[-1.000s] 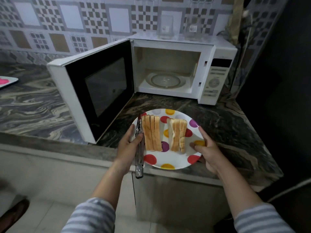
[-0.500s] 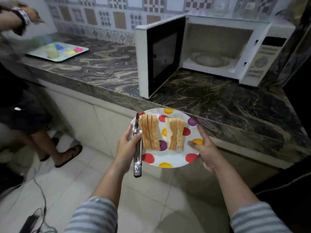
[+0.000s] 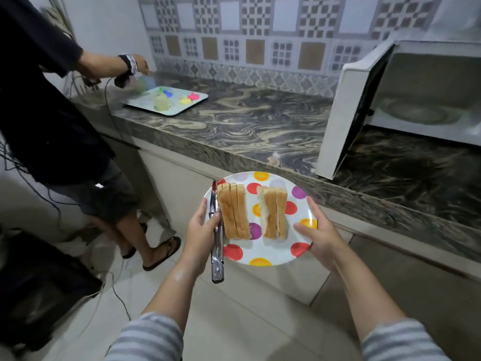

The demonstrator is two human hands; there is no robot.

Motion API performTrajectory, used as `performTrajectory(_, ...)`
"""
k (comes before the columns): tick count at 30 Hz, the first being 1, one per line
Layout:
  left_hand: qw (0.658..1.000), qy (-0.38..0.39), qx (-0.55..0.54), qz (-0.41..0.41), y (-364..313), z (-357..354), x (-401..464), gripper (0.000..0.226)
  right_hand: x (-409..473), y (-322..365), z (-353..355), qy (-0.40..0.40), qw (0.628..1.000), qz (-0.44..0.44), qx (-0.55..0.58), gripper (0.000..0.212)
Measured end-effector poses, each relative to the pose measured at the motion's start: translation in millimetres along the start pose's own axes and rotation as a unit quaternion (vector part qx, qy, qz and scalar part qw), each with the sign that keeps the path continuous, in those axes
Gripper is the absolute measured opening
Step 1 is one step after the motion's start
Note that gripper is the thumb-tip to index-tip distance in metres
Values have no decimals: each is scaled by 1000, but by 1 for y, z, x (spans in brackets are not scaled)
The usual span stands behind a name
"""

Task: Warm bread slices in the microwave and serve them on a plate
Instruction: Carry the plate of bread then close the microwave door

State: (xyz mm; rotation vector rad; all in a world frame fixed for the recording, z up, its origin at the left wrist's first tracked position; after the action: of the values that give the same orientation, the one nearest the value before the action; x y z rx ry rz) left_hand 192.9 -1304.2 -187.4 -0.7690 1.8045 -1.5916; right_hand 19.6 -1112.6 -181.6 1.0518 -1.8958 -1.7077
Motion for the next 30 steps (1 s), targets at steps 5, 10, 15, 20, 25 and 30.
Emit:
performTrajectory(5,999,39,-3,-18,-26,25,57,55,43,15,-41,-9,1000,20,11,69)
performTrajectory(10,997,60,-19,-36,-47,19,127,72,100,47,-44,-34,998,53,-13,69)
performTrajectory(15,995,84,-23,-49,-60,-6,219,69,166,81,-28,-83,992,92,-37,69)
performTrajectory(20,991,119,-34,-52,-73,-47,296,46,239,105,-1,-122,986,98,-53,67)
performTrajectory(25,992,122,-14,-32,-59,-76,372,69,293,120,23,-158,981,88,-74,62)
performTrajectory(30,989,143,18,-28,-49,-106,417,69,324,126,45,-199,968,79,-130,65)
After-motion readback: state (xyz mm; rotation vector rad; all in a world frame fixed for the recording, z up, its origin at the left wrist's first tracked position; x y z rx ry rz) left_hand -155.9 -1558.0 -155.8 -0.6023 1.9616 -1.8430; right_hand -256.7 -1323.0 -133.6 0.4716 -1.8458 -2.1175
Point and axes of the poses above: each hand's wrist, its own x-axis towards the middle knuckle, its own z-axis out of the back of the hand, y = z × x, the point moved 5 cm from there along x, towards the middle knuckle, and after that the axes turned 2 degrees about y, right-handed, at the moved point
